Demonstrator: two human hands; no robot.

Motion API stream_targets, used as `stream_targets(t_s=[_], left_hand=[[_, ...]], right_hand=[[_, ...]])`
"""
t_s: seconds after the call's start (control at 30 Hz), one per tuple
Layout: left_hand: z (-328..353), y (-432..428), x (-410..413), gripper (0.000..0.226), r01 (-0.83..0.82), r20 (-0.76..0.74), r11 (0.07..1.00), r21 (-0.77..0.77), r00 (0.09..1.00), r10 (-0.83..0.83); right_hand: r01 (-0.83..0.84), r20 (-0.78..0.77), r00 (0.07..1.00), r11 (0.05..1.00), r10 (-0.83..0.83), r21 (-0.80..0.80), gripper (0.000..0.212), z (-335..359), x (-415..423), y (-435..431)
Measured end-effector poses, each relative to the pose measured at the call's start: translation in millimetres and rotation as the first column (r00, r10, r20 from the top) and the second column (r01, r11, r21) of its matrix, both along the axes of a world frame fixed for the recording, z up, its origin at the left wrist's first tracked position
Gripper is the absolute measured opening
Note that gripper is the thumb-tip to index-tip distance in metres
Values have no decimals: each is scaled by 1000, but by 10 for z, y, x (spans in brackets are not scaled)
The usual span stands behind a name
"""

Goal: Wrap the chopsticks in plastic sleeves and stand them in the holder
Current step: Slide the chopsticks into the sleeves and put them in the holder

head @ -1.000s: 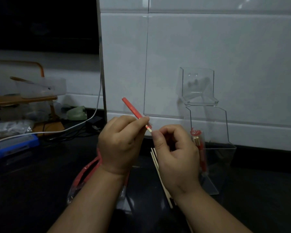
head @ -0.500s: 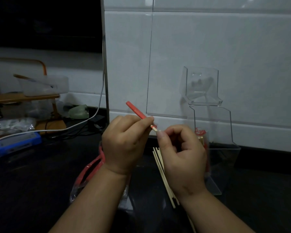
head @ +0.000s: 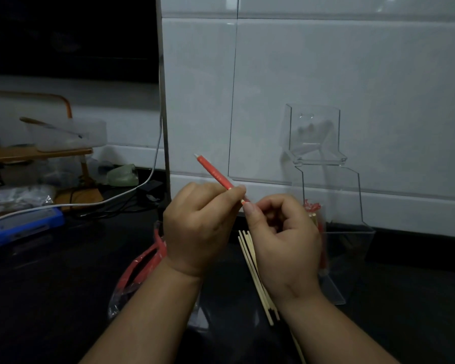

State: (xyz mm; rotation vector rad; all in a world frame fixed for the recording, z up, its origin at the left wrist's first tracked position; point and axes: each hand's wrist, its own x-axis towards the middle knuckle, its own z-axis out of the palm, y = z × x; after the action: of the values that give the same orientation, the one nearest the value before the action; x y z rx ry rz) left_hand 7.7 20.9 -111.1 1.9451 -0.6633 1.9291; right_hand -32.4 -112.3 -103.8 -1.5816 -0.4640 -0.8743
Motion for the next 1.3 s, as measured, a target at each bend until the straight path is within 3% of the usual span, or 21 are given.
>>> stream_targets(t_s=[0.17, 0.3, 0.37, 0.43, 0.5, 0.6, 0.7, 0.83, 1.0, 1.13, 1.3], left_hand=[[3, -15, 0, 11, 33, -11, 998, -51, 999, -34], [74, 12, -42, 9, 105, -25, 923, -371, 992, -123], [121, 15, -74, 12, 142, -36, 806, -575, 980, -198], [163, 8, -86, 20, 180, -36, 624, -761, 947, -318], [187, 23, -73, 27, 194, -17, 504, -842, 923, -385], [192, 81, -29, 21, 159, -32, 410, -898, 906, -422], [159, 123, 20, 13, 144, -15, 291, -946, 876, -483], [142, 141, 80, 8, 111, -23, 225, -968, 853, -521], [131, 142, 93, 15, 90, -28, 194, -977, 844, -535], [119, 158, 95, 16, 123, -32, 234, -964, 823, -566], [144, 161, 122, 21, 163, 39, 129, -978, 754, -656]], right_hand=[[-24, 10, 1000, 1000, 24, 9, 17, 1, -10, -10], [-23, -13, 1000, 999, 24, 39, 16, -18, 12, -6], [2, -35, 999, 1000, -1, 19, 16, -38, 25, 10], [15, -80, 997, 999, -18, -40, 16, -72, 51, 13], [9, -128, 991, 990, -27, -140, 15, -105, 80, 10], [59, -152, 980, 912, -131, -405, 12, -126, 111, 2], [43, -219, 952, 803, -212, -594, 26, -105, 96, -20], [-29, -320, 917, 758, -240, -652, 16, -89, 78, -35], [-104, -384, 891, 715, -242, -691, 24, -87, 96, -53], [-143, -399, 901, 754, -169, -642, 24, -91, 79, -28], [-172, -415, 899, 758, -140, -629, 14, -90, 100, -22]])
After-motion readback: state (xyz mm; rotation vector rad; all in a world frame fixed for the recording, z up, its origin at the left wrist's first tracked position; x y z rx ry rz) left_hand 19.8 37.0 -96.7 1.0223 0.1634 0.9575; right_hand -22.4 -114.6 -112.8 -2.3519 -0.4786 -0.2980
